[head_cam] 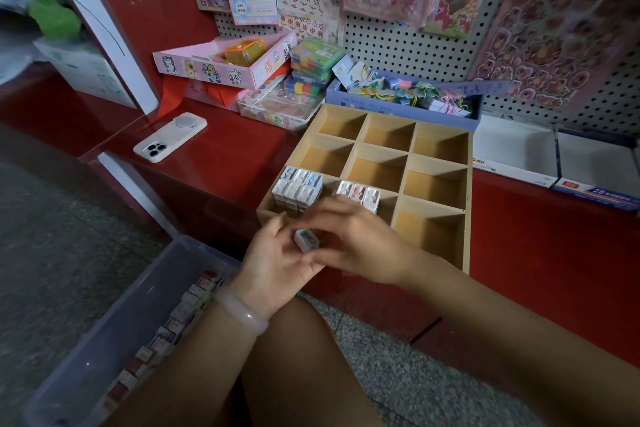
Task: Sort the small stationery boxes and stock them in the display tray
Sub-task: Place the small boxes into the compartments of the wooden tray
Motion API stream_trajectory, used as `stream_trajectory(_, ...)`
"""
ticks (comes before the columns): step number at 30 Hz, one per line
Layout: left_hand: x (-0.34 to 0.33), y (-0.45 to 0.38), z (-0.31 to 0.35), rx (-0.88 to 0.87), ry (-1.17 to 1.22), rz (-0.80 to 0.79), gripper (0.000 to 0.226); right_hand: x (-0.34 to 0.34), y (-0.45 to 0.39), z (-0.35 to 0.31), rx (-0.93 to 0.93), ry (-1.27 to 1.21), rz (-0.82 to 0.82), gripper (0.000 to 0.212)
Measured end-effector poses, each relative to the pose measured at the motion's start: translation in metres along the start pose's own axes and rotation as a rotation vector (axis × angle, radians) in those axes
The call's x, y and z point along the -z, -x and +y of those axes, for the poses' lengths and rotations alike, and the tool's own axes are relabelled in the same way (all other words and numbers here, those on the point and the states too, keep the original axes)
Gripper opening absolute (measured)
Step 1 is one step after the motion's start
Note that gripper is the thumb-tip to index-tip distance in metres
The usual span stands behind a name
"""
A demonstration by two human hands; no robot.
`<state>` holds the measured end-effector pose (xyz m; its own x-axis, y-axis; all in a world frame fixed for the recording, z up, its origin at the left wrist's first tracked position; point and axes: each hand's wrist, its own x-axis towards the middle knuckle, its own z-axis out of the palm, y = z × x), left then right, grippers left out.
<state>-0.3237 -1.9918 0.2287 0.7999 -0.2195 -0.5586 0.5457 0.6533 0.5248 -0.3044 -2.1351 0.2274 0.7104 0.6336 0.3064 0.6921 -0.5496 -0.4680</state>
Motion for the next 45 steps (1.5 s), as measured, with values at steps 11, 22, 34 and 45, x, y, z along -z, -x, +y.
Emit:
stream_trajectory(11, -0.001, -0.002, -0.002, 0.053, -0.116, -0.126, 0.044, 0.009, 0.005, 0.008, -0.063, 0.006, -0.078, 0.048)
stream_trajectory(22, -0.004, -0.003, -0.010, -0.051, -0.219, -0.263, 0.026, 0.013, 0.025, 0.019, -0.329, -0.360, 0.187, 0.026)
stream_trajectory(34, -0.011, -0.006, -0.020, -0.195, -0.624, -0.042, 0.033, 0.017, 0.029, 0.017, -0.160, -0.130, 0.079, 0.033)
stream_trajectory(45, 0.019, -0.002, 0.000, -0.579, -1.017, -0.001, 0.029, 0.006, 0.050, 0.050, -0.628, 0.168, 0.264, 0.043)
